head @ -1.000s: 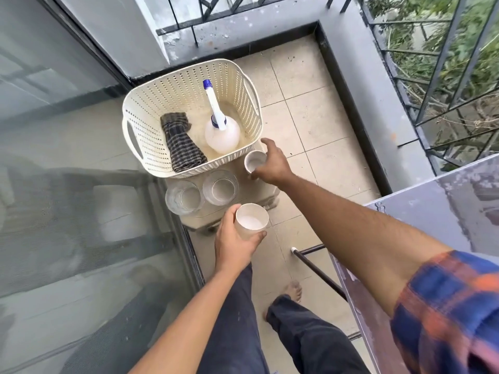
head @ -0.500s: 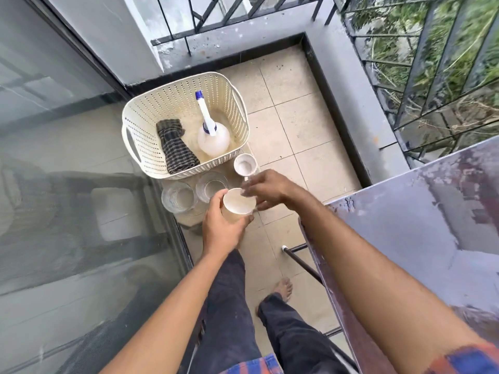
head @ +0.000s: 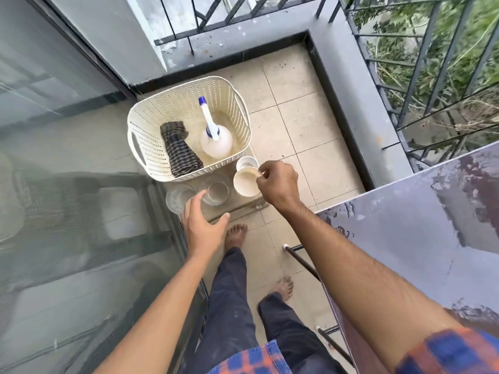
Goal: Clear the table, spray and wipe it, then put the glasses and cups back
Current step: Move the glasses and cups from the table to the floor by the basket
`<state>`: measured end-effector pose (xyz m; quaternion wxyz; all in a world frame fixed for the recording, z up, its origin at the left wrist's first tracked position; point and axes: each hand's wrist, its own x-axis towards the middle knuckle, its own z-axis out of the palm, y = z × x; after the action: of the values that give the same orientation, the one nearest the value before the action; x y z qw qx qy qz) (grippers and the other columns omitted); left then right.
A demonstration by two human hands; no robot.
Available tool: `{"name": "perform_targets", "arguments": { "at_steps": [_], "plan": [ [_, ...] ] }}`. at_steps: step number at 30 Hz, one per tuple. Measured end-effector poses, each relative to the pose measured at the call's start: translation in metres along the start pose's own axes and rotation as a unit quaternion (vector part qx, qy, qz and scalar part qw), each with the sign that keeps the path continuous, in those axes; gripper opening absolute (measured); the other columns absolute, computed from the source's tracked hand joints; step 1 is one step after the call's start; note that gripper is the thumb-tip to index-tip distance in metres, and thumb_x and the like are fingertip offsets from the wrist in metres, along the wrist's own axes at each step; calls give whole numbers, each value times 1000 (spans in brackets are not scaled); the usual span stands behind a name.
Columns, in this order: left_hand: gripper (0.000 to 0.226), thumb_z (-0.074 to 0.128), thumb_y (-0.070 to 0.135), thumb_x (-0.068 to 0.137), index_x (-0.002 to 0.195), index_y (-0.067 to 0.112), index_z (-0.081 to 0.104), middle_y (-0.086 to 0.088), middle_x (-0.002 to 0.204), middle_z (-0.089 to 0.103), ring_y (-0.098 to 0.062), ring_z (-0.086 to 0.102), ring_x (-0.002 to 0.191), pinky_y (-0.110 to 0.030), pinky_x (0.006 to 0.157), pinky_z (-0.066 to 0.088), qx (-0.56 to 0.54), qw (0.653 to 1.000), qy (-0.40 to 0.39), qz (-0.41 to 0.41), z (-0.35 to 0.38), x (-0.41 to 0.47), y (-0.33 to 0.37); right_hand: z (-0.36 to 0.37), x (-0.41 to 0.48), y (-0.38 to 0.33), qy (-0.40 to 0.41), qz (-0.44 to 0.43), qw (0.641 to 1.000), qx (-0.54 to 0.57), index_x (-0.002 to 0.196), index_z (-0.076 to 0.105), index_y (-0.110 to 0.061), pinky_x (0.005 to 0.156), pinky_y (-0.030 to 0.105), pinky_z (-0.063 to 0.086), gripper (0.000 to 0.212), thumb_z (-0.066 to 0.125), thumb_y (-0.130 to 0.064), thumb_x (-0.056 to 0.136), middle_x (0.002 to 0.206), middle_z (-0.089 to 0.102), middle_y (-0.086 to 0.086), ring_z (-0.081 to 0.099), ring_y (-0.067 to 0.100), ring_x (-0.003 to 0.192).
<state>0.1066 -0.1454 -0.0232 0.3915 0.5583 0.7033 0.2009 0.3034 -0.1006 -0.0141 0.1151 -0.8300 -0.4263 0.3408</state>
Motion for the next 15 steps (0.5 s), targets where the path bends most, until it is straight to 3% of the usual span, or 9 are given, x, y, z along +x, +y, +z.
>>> {"name": "perform_targets", "arguments": {
  "at_steps": [2,6,9,15],
  "plan": [
    [66,81,15,76,135,20,52,7,131,48,-19,43,130,-21,104,26,18,1000,6,-17,-5,3,-5,2,4,1,27,8,999,17,112,79,-15,91,38,49,27,65,-13,90,103,80,10,69,34,104],
    [70,77,18,83,144,20,43,-2,141,44,-16,56,114,-26,96,39,3,996,-43,-82,-8,12,-16,11,11,2,40,28,998,34,112,77,-14,92,37,48,24,66,-14,90,103,80,10,70,32,102],
    [76,72,23,88,153,20,33,-3,148,38,-11,60,104,-34,101,46,9,990,-79,-116,-5,19,-14,17,17,0,47,57,996,49,111,77,-14,91,33,48,23,67,-13,91,106,80,9,71,31,103],
    [71,64,26,94,155,11,30,-4,151,31,-12,61,108,-21,96,33,34,984,-106,-142,0,30,-7,27,27,-6,37,68,995,58,112,77,-15,92,32,48,22,68,-15,92,109,79,9,70,30,105]
  ]
}}
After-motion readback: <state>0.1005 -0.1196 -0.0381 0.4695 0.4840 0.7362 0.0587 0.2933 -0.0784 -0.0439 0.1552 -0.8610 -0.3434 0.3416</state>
